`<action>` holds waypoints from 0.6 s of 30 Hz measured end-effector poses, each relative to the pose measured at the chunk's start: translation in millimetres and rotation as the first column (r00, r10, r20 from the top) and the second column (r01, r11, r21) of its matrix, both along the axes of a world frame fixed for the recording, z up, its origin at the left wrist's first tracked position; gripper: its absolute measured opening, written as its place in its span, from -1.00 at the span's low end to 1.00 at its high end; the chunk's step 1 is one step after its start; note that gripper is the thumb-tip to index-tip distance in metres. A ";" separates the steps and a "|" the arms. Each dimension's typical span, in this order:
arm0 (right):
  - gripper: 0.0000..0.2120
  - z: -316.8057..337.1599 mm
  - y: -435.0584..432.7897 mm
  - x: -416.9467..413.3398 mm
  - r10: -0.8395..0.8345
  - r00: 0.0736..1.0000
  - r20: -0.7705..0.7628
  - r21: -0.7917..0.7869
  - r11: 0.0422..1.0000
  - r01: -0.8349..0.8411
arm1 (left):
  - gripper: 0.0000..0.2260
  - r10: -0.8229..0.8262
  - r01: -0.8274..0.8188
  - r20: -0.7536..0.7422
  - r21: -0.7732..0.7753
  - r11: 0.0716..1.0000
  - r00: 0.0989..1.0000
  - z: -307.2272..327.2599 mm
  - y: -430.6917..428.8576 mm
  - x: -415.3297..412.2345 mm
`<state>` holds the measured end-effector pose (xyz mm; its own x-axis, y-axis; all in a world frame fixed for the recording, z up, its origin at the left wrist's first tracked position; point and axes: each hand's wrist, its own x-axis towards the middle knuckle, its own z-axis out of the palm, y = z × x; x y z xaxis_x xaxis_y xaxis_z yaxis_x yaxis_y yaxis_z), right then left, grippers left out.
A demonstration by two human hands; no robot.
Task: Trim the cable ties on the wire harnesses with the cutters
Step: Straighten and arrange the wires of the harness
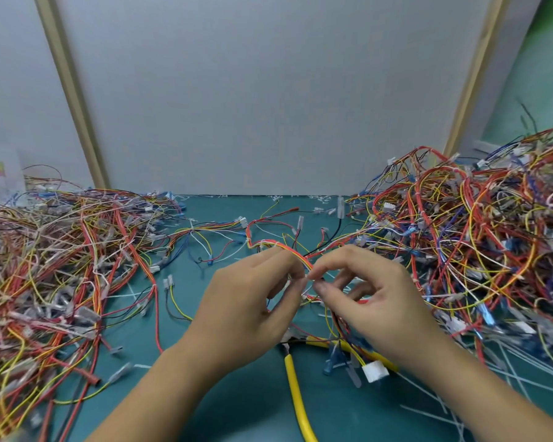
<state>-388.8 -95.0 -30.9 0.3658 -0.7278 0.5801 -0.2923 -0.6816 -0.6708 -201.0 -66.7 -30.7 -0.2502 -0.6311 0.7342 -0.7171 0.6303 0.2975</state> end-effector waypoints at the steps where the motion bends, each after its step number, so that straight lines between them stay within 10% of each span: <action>1: -0.91 0.3 0.1 0.2 -0.007 1.000 -0.003 -0.018 1.000 0.007 | -0.94 0.000 0.000 -0.002 0.008 1.000 1.000 0.0 0.5 -0.7; 18: -0.91 -7.3 0.0 8.1 -0.144 0.990 0.011 -0.150 0.978 0.144 | -0.78 0.022 -0.025 0.019 0.184 0.983 1.000 -2.1 6.6 -15.4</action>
